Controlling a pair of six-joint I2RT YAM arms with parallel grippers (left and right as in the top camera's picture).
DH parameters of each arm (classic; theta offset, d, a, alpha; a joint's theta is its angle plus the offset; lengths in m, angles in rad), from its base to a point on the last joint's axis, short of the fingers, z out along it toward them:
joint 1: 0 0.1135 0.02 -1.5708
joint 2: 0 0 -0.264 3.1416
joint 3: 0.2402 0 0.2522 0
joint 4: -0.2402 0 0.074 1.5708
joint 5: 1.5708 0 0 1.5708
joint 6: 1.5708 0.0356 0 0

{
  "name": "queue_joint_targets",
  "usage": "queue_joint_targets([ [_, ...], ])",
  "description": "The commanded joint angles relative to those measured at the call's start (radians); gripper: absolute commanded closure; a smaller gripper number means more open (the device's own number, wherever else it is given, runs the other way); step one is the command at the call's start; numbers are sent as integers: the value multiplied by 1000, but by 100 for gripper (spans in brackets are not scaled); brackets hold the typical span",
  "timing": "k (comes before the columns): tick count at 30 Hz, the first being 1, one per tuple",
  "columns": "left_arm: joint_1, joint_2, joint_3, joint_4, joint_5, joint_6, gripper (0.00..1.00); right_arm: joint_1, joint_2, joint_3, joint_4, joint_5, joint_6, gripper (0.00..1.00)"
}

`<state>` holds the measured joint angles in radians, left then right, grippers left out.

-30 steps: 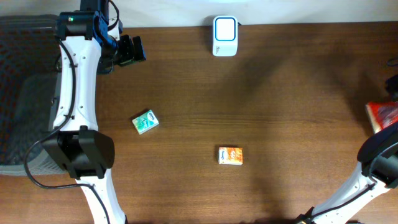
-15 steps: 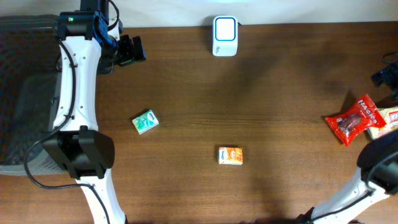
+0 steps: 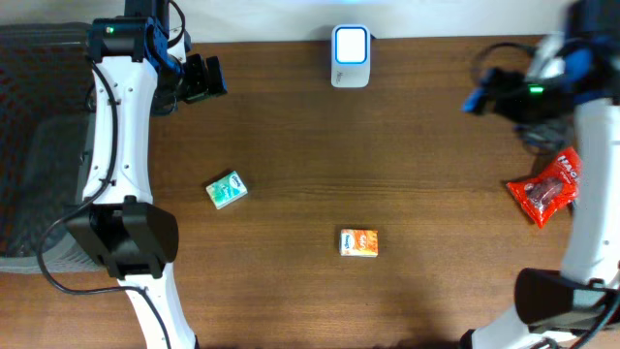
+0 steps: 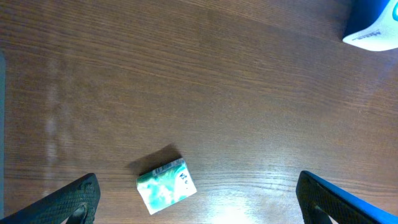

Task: Scan the item barcode
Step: 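Carry the red bag right and drop it at the right table edge, then reach the left gripper to the small orange box and grasp it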

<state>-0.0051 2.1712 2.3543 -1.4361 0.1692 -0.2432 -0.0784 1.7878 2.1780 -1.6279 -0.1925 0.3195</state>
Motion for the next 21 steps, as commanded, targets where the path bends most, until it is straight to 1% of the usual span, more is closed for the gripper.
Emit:
queue_joint_targets([
  [1, -1, 2, 6, -1, 10, 16, 1, 166, 2, -32, 27, 49, -28, 1],
  [4, -1, 2, 6, -1, 10, 16, 1, 265, 14, -34, 31, 135, -28, 2],
  [8, -1, 2, 6, -1, 10, 16, 1, 333, 21, -34, 32, 145, -27, 1],
  [12, -1, 2, 6, -2, 10, 16, 1, 343, 22, -34, 37, 156, -28, 1],
  [16, -1, 2, 6, -6, 57, -60, 1, 339, 43, -35, 28, 325, -28, 2],
  [19, -1, 2, 6, -19, 71, -59, 1, 339, 56, -35, 9, 388, -28, 2],
  [21, -1, -1, 7, -52, 169, -48, 1, 339, 56, -35, 9, 388, -27, 1],
])
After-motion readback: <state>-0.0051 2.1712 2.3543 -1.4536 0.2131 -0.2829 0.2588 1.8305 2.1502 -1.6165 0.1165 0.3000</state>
